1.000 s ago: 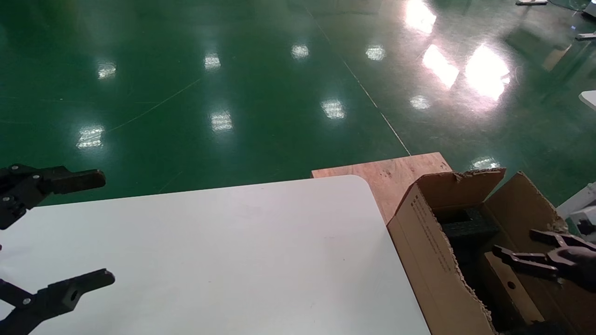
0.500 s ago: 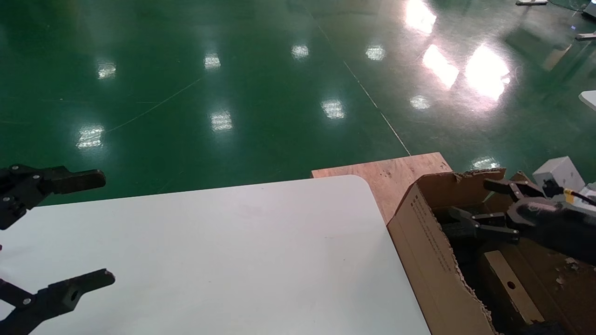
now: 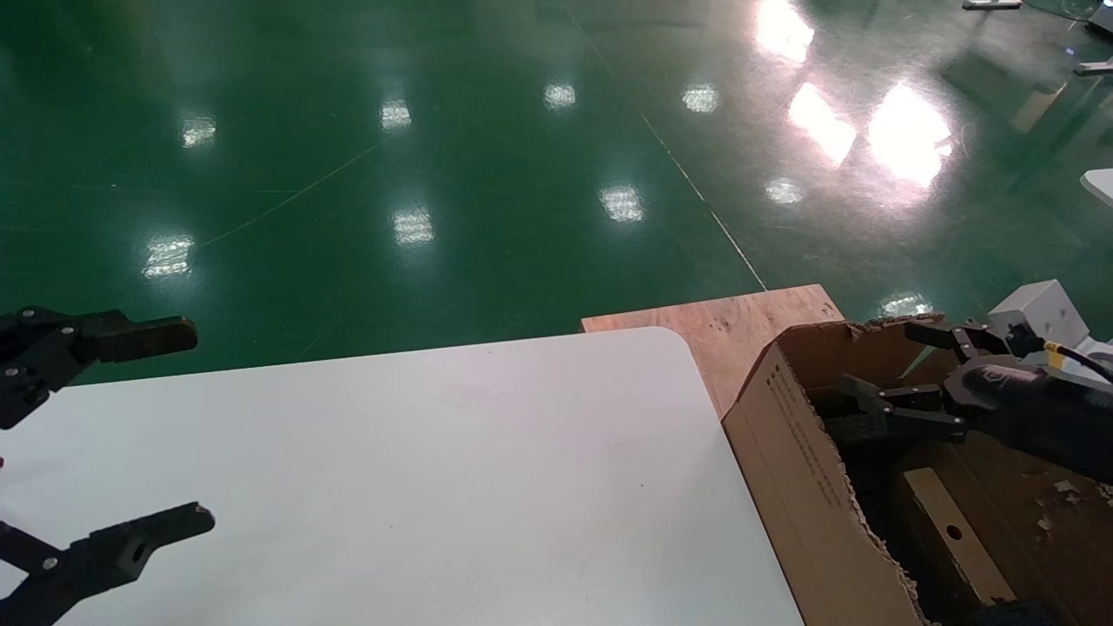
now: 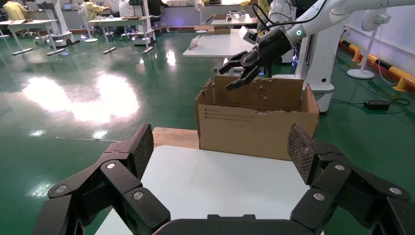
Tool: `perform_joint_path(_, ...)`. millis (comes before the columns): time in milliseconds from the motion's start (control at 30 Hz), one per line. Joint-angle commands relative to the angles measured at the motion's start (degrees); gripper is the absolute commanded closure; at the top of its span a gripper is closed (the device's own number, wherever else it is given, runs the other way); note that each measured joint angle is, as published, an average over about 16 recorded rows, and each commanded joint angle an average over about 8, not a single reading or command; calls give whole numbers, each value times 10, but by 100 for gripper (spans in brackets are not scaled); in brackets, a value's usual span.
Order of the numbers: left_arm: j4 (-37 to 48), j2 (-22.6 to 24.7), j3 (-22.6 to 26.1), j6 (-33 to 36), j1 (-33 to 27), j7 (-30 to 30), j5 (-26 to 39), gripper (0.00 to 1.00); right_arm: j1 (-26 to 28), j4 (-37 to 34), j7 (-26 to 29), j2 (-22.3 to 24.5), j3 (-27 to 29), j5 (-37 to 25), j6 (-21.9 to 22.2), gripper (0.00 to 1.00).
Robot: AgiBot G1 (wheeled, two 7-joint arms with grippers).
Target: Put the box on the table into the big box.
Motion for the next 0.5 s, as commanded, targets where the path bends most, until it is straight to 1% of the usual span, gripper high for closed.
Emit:
perform_joint_path(33,0,0,0,0,0,0,0,0,3,-3,-1,1,-3,2,-2,0)
perform_joint_path(167,0,0,0,0,0,0,0,0,-42,-3,2,-22,57,1,-24,0)
perform_joint_path(500,0,0,0,0,0,0,0,0,-198,-5,11,-102,267,-3,-100,0)
